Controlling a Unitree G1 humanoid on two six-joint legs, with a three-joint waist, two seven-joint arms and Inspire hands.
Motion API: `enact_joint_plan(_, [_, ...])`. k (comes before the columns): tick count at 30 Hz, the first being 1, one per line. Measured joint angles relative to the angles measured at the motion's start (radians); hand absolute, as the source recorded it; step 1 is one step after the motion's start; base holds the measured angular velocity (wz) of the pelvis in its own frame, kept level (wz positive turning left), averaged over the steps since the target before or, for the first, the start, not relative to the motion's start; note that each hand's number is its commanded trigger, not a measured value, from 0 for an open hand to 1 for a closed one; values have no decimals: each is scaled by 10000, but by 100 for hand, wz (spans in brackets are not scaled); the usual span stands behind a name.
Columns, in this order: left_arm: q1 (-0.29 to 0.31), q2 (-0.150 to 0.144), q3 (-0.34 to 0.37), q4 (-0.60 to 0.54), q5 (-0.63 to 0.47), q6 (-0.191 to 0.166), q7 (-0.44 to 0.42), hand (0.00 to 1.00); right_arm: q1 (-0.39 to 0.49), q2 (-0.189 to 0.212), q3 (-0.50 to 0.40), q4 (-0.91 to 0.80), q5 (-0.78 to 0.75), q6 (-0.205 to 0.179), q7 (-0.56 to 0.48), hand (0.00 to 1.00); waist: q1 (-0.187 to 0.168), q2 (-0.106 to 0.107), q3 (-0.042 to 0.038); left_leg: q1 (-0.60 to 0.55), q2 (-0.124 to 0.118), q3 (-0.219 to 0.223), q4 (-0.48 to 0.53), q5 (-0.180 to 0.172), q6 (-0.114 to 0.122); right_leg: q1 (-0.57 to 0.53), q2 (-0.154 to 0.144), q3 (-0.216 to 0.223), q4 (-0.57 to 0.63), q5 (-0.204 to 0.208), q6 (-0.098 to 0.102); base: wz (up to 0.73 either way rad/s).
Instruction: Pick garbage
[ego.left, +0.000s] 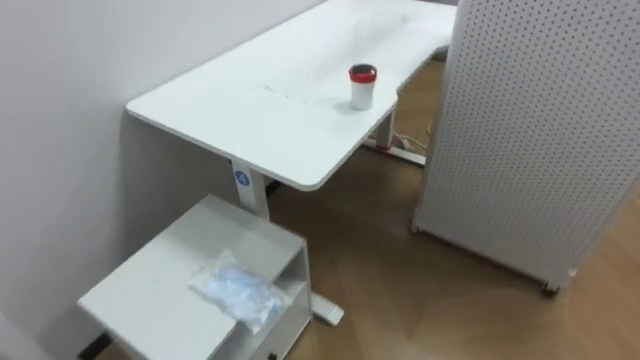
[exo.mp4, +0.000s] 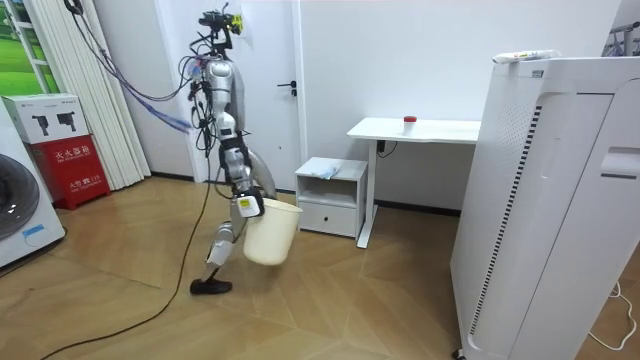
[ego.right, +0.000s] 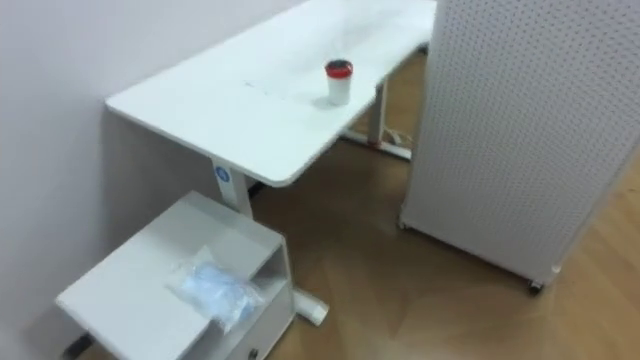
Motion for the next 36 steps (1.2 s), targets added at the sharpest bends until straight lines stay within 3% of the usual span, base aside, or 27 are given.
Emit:
enact_joint_plan(3, [-411,82,-171,2,-323,-2,226,0,-460,1,160,-108,-216,-21,4,100,-14,-41,24,110,-276,179,102,-407,256,-847,-516,-308,2085,93,156,10])
enact_joint_plan(4, [-589,108,-311,0,-444,-11,369,0,-509,2,171,-126,-217,-26,3,100,-84,-83,45,263,-493,153,44,-511,381,-1209,-783,-348,3113,388,179,31])
enact_joint_plan(6, [-897,105,-421,6,-439,-47,575,0,-544,-2,142,-119,-182,-154,18,100,-153,-97,49,602,-746,97,-157,-627,540,-1741,-1084,-350,4573,1287,41,34])
enact_joint_plan(7, [-989,114,-572,-48,-444,-125,743,0,-548,5,146,-124,-62,-252,23,100,-167,-24,51,872,-818,-53,-348,-670,612,-2048,-1202,-363,5301,2142,-99,15])
enact_joint_plan(8, [-945,146,-719,-129,-456,-187,953,0,-565,23,165,-168,-12,-323,26,100,-115,56,39,1158,-818,-144,-629,-688,651,-2404,-1249,-331,5806,2448,-68,6])
enact_joint_plan(9, [-919,156,-724,-238,-433,-190,1024,0,-569,29,162,-222,4,-362,33,100,-97,79,42,1314,-817,-180,-778,-686,656,-2632,-1254,-296,5986,2402,-41,-8])
enact_joint_plan(11, [-839,188,-761,-580,-457,-259,1232,0,-547,30,206,-410,265,-555,104,100,-135,123,84,1795,-751,-329,-1223,-673,685,-3507,-1186,-394,6334,1879,-20,3])
enact_joint_plan(13, [-846,193,-916,-733,-457,-412,1343,0,-546,16,317,-571,530,-559,115,100,-134,198,104,1961,-608,-438,-1367,-682,693,-4103,-951,-375,5630,1484,-3,12])
enact_joint_plan(16, [-864,128,-1093,-794,-580,-670,1584,0,-585,33,504,-620,825,-626,131,100,-165,169,126,2262,-432,-693,-1784,-638,623,-4509,-547,-545,3031,1391,-7,15])
enact_joint_plan(18, [-862,138,-1158,-813,-574,-843,1688,0,-588,138,507,-577,829,-743,124,100,-231,59,82,2399,-424,-867,-1920,-646,579,-4413,-262,-668,1183,1693,-137,28])
enact_joint_plan(19, [-856,129,-1187,-836,-554,-965,1866,0,-540,215,533,-517,830,-870,114,100,-359,33,66,2496,-409,-986,-1950,-681,517,-4258,-60,-665,305,2692,-94,40])
enact_joint_plan(20, [-862,103,-1218,-925,-529,-1103,2010,0,-518,280,584,-382,828,-1016,87,100,-418,107,51,2634,-288,-1091,-2052,-727,442,-3932,174,-717,-132,2968,54,31])
enact_joint_plan(21, [-865,116,-1209,-1009,-524,-1180,2092,0,-557,309,599,-301,817,-1048,77,100,-365,101,34,2681,-235,-1111,-2112,-744,411,-3796,263,-716,-353,3052,37,10])
enact_joint_plan(26, [-1195,125,-1224,-1185,-101,-1949,3070,0,-669,336,903,0,924,-1275,175,100,-358,208,142,2796,-131,-1223,-2426,-784,332,-3489,498,-614,-1010,3150,56,-2])
enact_joint_plan(36, [-2104,158,-1402,-1539,1199,-2279,3855,0,-1003,333,1085,437,1099,-1377,699,100,-362,190,175,2859,-135,-1178,-2580,-785,328,-3502,506,-648,-1165,3147,56,-1])
